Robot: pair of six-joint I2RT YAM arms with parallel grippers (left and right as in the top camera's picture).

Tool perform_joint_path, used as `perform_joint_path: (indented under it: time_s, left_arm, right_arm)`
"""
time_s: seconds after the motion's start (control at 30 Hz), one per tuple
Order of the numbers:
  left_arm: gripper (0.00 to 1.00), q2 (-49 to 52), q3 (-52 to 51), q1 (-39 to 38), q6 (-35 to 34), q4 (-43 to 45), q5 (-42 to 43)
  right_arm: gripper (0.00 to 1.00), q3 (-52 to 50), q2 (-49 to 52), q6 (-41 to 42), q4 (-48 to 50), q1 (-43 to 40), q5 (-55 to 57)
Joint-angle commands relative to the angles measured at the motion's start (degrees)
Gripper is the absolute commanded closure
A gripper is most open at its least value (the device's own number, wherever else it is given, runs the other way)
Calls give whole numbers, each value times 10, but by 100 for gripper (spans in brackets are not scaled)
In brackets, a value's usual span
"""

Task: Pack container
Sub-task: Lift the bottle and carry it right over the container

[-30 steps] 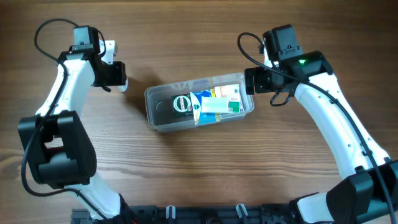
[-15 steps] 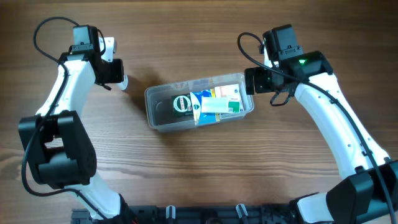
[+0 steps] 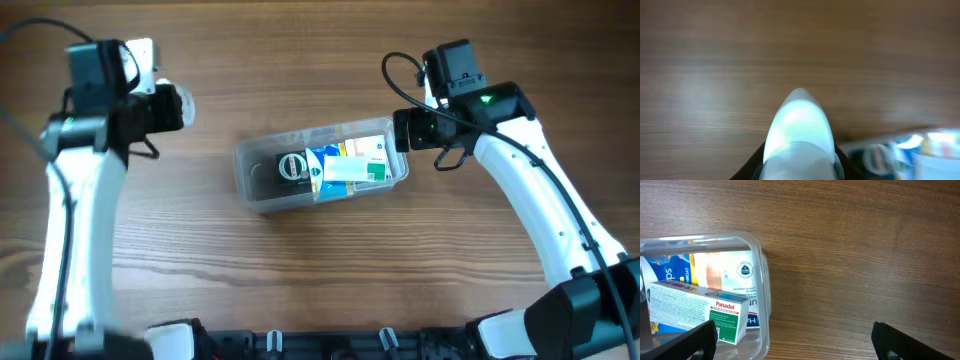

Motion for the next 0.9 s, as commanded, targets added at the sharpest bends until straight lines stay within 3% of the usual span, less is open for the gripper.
perform_joint_path:
  time_s: [0.0, 0.17, 0.3, 0.47, 0.7, 0.87]
  left_arm:
    - [78, -67, 4, -1, -24, -17, 121]
    - [88, -98, 4, -29, -23, -64, 142]
    - [85, -92, 4, -73, -3, -91, 142]
    - [82, -75, 4, -158, 117, -110, 129]
    - [69, -27, 4, -219, 314, -148, 129]
    - [71, 16, 4, -219, 355, -134, 97]
  right_arm:
    - [0, 9, 7, -1, 2, -2, 7]
    - [0, 9, 7, -1, 2, -2, 7]
    - [0, 9, 7, -1, 2, -2, 7]
    - [0, 9, 7, -1, 2, -2, 7]
    - [0, 9, 7, -1, 2, -2, 7]
    - [0, 9, 7, -1, 2, -2, 7]
